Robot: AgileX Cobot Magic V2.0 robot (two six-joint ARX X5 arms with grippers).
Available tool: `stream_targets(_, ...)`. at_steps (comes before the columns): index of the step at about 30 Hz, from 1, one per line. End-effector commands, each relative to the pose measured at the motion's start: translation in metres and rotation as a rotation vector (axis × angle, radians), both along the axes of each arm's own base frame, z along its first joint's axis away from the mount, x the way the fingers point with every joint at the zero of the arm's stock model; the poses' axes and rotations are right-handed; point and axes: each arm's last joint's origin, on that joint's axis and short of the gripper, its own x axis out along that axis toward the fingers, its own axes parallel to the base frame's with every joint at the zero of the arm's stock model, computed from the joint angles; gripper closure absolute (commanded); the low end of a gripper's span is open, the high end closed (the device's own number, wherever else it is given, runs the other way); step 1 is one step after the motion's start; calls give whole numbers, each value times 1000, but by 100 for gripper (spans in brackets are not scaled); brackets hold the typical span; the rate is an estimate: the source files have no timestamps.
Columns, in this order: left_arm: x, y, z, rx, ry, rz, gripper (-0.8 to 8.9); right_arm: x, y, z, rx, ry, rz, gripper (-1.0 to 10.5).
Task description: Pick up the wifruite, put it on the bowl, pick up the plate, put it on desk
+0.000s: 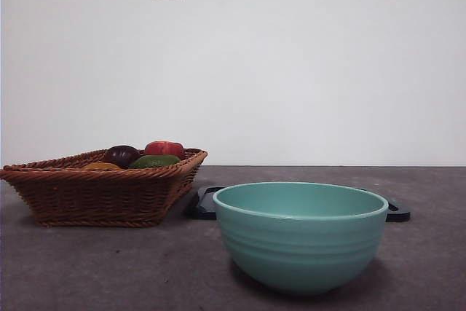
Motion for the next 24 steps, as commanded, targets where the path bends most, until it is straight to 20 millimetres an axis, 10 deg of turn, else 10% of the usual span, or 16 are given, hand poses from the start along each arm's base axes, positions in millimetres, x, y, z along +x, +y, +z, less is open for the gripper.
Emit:
stream_targets(1,0,1,-4,-18,-17,17,795,-1,-1,3,12,-16,6,929)
stream_targets(24,1,-2,-15,58,-44,-110,794,-1,-1,3,12,-16,6,929)
